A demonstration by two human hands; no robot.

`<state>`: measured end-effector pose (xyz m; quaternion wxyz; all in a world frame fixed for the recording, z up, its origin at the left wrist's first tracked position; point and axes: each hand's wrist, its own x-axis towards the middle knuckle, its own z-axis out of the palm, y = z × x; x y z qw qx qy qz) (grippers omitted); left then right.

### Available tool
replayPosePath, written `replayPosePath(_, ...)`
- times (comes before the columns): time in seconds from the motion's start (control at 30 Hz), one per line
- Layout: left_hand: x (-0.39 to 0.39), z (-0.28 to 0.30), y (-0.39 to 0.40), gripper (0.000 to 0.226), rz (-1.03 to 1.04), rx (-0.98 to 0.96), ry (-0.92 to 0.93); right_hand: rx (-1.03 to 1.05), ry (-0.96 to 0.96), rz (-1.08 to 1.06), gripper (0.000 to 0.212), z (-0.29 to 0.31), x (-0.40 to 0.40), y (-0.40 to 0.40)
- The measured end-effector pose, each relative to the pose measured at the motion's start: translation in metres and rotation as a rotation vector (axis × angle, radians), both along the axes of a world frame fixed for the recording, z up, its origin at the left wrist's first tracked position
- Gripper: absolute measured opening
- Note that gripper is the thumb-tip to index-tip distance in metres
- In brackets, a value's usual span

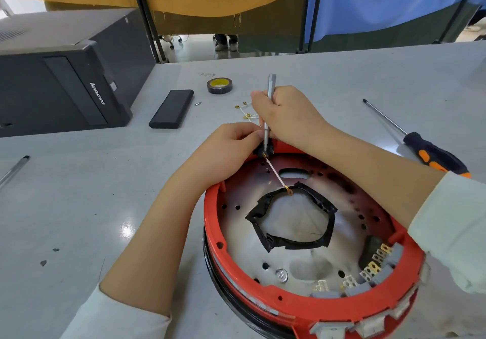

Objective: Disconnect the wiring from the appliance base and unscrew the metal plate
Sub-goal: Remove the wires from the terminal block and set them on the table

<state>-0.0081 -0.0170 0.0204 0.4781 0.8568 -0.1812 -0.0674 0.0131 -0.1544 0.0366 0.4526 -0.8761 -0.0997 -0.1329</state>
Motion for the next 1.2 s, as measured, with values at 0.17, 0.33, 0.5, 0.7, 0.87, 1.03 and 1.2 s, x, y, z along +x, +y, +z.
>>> replayPosePath(0.17, 0.000, 0.000, 0.001, 0.026, -0.002, -0.004, -0.013, 0.128, -0.107, -0.014, 0.048, -0.004, -0.004, -0.002)
replayPosePath(0.33, 0.000, 0.000, 0.001, 0.026, -0.013, 0.010, -0.018, 0.048, -0.179, 0.038, 0.046, -0.008, -0.010, 0.001)
replayPosePath(0.5, 0.000, -0.002, 0.001, 0.027, 0.016, -0.003, 0.016, -0.247, -0.132, 0.013, 0.049, -0.005, -0.011, 0.006)
replayPosePath(0.7, 0.001, 0.000, 0.000, 0.026, -0.011, -0.014, -0.006, 0.074, -0.087, 0.008, 0.051, -0.003, -0.007, -0.002)
replayPosePath(0.87, 0.001, -0.001, 0.001, 0.026, -0.004, 0.005, -0.008, 0.133, -0.091, 0.036, 0.050, -0.005, -0.007, -0.001)
replayPosePath(1.03, 0.002, -0.001, 0.001, 0.025, -0.015, 0.018, -0.007, 0.339, -0.161, 0.069, 0.041, 0.006, -0.014, -0.009)
replayPosePath(1.2, 0.001, -0.002, 0.002, 0.025, -0.025, 0.030, -0.007, 0.289, -0.186, 0.155, 0.026, 0.029, -0.028, -0.023)
